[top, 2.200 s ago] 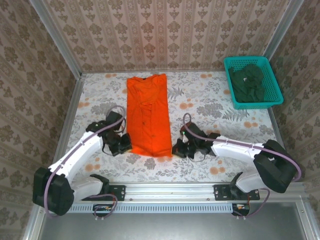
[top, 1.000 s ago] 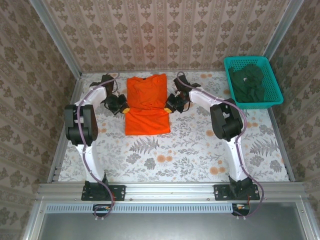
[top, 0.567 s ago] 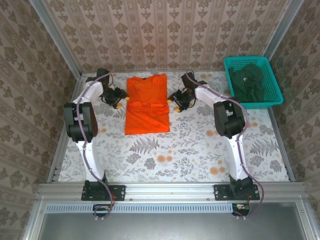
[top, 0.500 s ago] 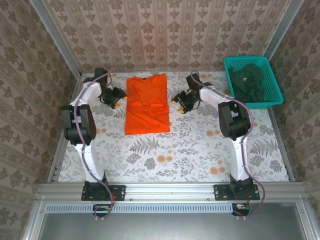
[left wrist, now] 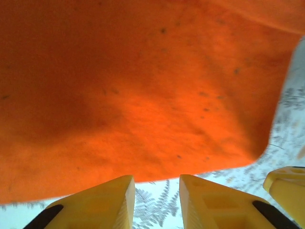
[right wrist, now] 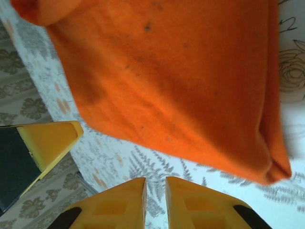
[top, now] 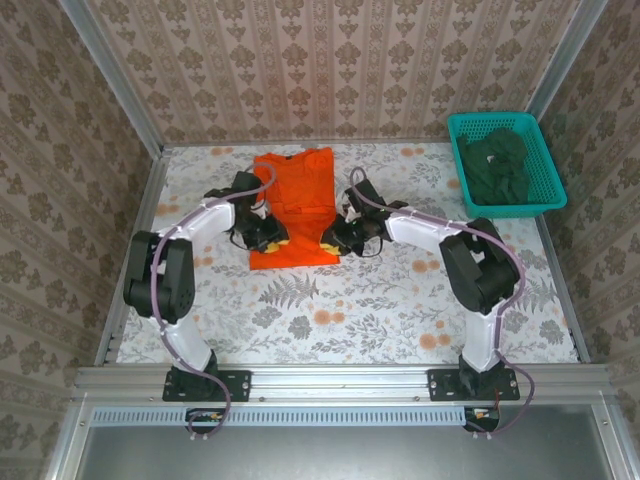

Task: Fold and stack the t-shirts

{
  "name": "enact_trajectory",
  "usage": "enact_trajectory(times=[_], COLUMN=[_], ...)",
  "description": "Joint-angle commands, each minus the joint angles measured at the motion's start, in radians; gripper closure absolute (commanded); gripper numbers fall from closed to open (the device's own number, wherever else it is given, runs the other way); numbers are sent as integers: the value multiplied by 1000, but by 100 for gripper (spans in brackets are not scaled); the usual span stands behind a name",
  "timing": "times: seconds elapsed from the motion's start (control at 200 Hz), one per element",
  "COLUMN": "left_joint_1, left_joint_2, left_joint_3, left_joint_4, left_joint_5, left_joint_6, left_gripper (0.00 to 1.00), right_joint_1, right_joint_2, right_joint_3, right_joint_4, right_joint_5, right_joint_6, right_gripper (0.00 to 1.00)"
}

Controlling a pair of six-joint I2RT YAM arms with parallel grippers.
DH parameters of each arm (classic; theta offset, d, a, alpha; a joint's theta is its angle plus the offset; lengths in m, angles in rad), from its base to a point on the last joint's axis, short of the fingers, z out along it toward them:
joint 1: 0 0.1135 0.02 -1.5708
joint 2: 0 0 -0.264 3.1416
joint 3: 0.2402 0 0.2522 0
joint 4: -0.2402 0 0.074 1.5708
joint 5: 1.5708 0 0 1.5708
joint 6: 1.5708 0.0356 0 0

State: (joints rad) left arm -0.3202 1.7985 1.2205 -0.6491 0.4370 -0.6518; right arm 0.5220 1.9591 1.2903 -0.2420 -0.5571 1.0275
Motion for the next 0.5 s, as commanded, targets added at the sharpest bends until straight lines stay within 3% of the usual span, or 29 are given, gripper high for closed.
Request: enact_trajectory(times=[0.0,0.215,0.495], left_joint_1=[4,3,-34], left_joint_2=[51,46,-118], left_joint_3=[-37,-159,-339], left_joint_4=[23,20,-52], left_joint_5=[-34,-60,-40], left_joint_6=[69,119,141], left_gripper=[71,71,69], right_joint_1=[-10,-8,27], right_joint_2=[71,113,-12], right_joint_3=[0,-79,-324], right_joint_4=[1,-53,4], right_joint_5=[27,57,49], right_joint_6=[-14,-57,-46], right_gripper=[80,82,85])
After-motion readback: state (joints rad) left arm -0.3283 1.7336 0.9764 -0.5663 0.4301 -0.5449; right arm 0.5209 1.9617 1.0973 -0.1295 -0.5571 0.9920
